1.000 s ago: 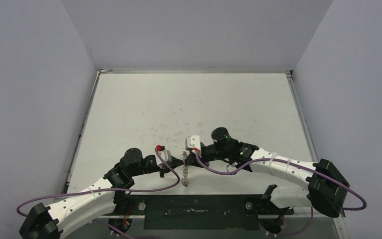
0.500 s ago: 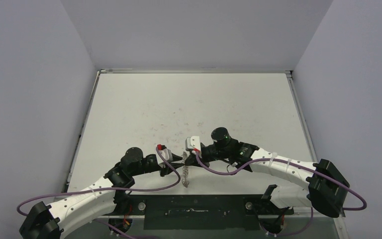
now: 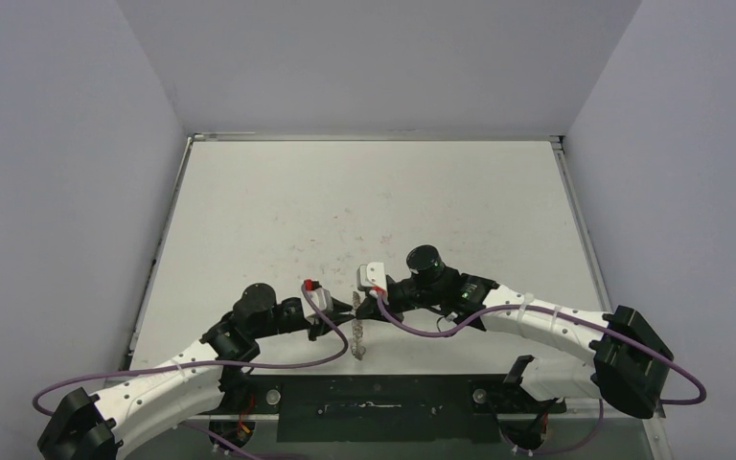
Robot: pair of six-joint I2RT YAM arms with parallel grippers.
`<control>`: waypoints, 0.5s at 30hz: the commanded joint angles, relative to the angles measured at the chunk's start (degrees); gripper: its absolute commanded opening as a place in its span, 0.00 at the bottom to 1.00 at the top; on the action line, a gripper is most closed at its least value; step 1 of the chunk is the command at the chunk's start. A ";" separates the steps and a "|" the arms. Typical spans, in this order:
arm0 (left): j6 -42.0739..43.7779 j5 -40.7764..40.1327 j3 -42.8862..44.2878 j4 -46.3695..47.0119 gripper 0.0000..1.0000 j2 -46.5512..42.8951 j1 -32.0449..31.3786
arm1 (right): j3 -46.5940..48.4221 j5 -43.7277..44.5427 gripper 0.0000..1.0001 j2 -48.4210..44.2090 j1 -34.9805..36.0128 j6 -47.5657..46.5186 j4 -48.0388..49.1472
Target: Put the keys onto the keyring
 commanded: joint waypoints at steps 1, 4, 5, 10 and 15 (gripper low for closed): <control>0.62 2.30 3.57 5.88 0.23 -0.12 -0.63 | 1.52 -0.27 0.00 1.73 1.55 -0.50 1.19; 1.13 2.30 3.63 5.66 0.25 -0.27 -0.57 | 1.52 0.00 0.00 1.79 1.57 -0.42 1.15; 1.27 2.28 3.64 5.58 0.25 -0.26 -0.62 | 1.56 0.11 0.00 1.88 1.57 -0.38 1.07; 1.69 2.72 3.80 5.23 0.20 -0.15 -0.67 | 2.31 1.02 0.00 2.38 1.92 -0.23 0.10; 2.27 2.82 4.61 4.15 0.20 -0.12 -0.69 | 4.38 3.09 0.00 3.53 2.96 -0.99 -2.69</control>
